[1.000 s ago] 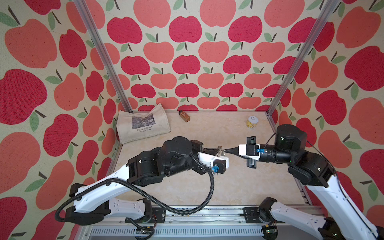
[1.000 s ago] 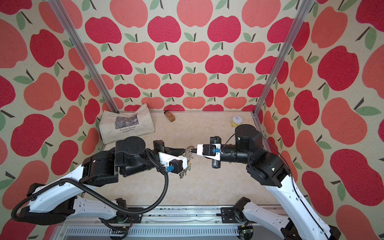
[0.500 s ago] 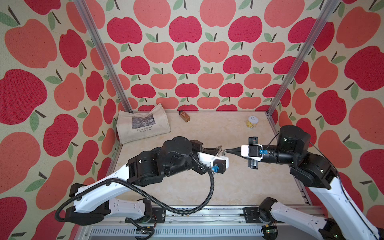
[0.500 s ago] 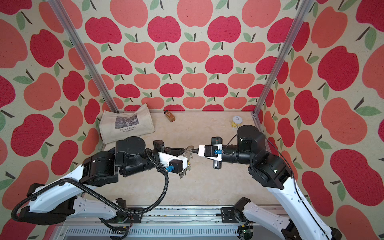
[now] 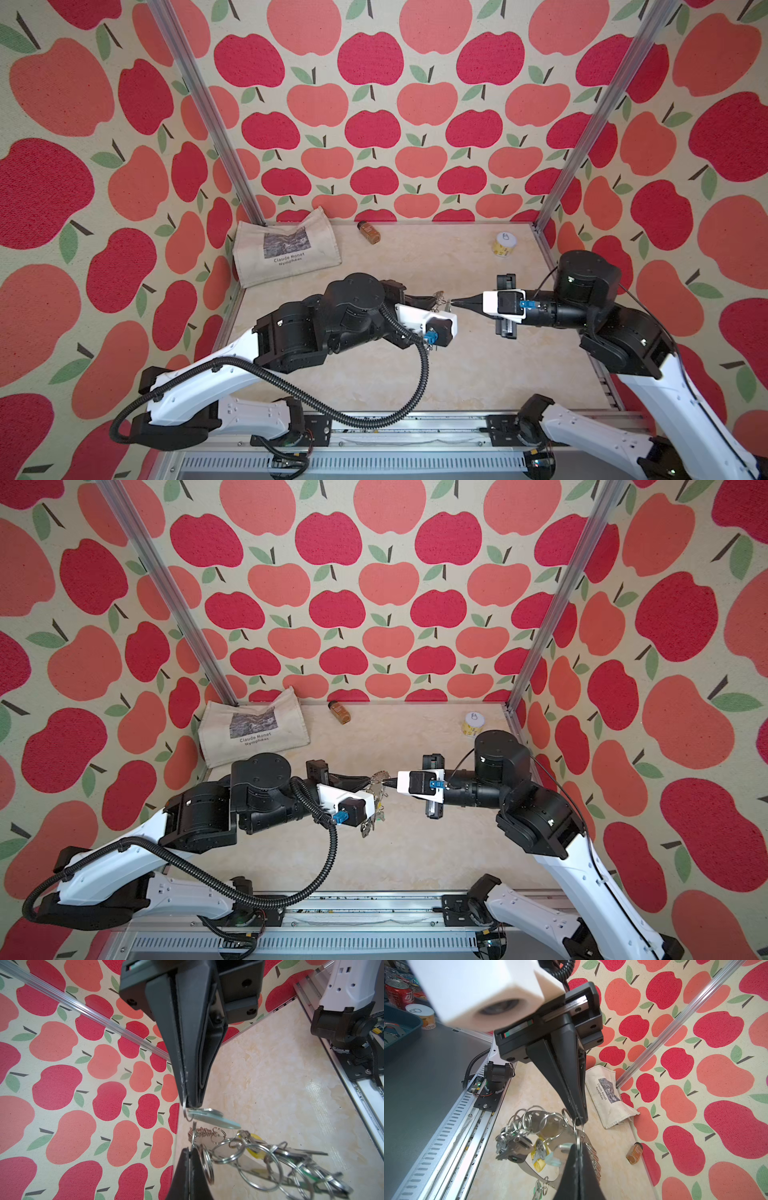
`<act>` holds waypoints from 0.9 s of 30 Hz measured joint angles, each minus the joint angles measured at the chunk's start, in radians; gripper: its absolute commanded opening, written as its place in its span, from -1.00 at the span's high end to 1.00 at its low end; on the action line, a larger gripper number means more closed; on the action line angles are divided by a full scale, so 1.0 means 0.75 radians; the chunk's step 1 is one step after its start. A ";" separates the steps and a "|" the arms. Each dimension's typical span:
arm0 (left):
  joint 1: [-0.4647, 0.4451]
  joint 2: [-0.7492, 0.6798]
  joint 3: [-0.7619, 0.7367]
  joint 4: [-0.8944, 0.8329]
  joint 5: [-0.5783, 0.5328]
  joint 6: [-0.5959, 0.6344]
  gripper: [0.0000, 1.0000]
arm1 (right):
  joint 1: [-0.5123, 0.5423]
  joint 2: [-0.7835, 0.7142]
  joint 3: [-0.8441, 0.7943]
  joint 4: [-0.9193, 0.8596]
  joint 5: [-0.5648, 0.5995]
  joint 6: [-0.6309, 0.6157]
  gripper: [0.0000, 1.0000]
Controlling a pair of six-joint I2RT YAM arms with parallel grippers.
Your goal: Put the keys on the keyring
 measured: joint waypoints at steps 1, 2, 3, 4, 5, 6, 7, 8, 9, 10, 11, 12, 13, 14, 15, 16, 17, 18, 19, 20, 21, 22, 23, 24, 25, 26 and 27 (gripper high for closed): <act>0.000 0.000 0.000 0.000 0.000 0.001 1.00 | 0.000 0.000 0.000 0.001 0.001 0.000 1.00; 0.000 0.000 0.000 0.000 0.000 0.001 1.00 | 0.000 0.000 0.000 0.001 0.001 0.000 1.00; 0.000 0.000 0.001 0.000 0.000 0.001 1.00 | 0.000 0.000 0.000 0.002 0.001 0.000 1.00; 0.000 0.000 0.001 -0.001 0.001 0.001 1.00 | 0.000 0.000 0.000 0.002 0.001 0.000 1.00; 0.000 0.000 0.001 -0.001 0.001 0.001 1.00 | 0.000 0.000 0.000 0.002 0.001 0.000 1.00; 0.000 0.000 0.001 -0.003 0.001 0.001 1.00 | 0.000 0.000 0.000 0.002 0.001 0.000 1.00; 0.000 0.000 0.001 -0.006 0.001 0.001 1.00 | 0.000 0.001 0.000 0.002 0.002 0.000 1.00; 0.000 0.000 0.001 -0.009 0.001 0.001 1.00 | 0.000 0.001 0.000 0.002 0.001 -0.001 1.00; 0.000 0.001 0.001 -0.010 0.001 0.001 1.00 | 0.000 0.003 0.000 0.002 0.001 -0.001 1.00; 0.000 0.001 0.001 -0.011 0.001 0.001 1.00 | 0.000 0.005 0.000 0.002 0.001 -0.001 1.00; 0.000 0.001 0.001 -0.011 0.001 0.001 1.00 | 0.000 0.007 0.000 0.002 0.001 0.000 1.00; 0.000 0.001 0.001 -0.012 0.001 0.001 1.00 | 0.000 0.009 0.000 0.001 0.001 -0.001 1.00; 0.000 0.001 0.001 -0.014 0.001 0.001 1.00 | 0.000 0.010 0.000 0.001 0.001 -0.001 1.00; 0.000 0.001 0.001 -0.017 0.000 0.001 1.00 | 0.000 0.012 0.000 0.001 0.001 -0.001 1.00; 0.000 0.001 0.001 -0.018 0.001 0.001 1.00 | 0.000 0.013 0.000 0.001 0.001 -0.001 1.00; 0.000 0.001 0.001 -0.019 0.001 0.001 1.00 | 0.000 0.013 0.000 0.001 0.001 -0.001 1.00; 0.000 0.001 0.001 -0.019 0.001 0.001 1.00 | 0.000 0.013 0.000 0.001 0.001 -0.001 1.00; 0.000 0.001 0.001 -0.019 0.001 0.001 1.00 | 0.000 0.013 0.000 0.001 0.001 -0.001 1.00; 0.000 0.001 0.001 -0.019 0.000 0.001 1.00 | 0.000 0.013 0.000 0.001 0.000 -0.001 1.00; 0.000 0.001 0.001 -0.019 0.000 0.001 1.00 | 0.000 0.013 0.000 0.001 0.000 -0.001 1.00; 0.000 0.001 0.001 -0.019 0.000 0.001 1.00 | 0.000 0.013 0.000 0.001 0.000 0.000 1.00; 0.000 0.001 0.001 -0.019 0.000 0.001 1.00 | 0.000 0.013 0.000 0.000 0.000 -0.001 1.00; 0.000 0.001 0.001 -0.019 0.000 0.001 1.00 | 0.000 0.013 0.000 0.000 -0.001 -0.001 1.00; 0.000 0.001 0.001 -0.019 0.000 0.001 1.00 | 0.000 0.013 0.000 0.000 -0.001 -0.001 1.00; 0.000 0.001 0.001 -0.019 0.000 0.001 1.00 | 0.000 0.013 0.000 -0.001 -0.001 -0.001 1.00; 0.000 0.001 0.001 -0.019 0.000 0.001 1.00 | 0.000 0.013 0.000 -0.001 -0.002 -0.001 1.00; 0.000 0.001 0.001 -0.019 0.000 0.002 1.00 | 0.000 0.013 0.000 -0.004 -0.003 -0.001 1.00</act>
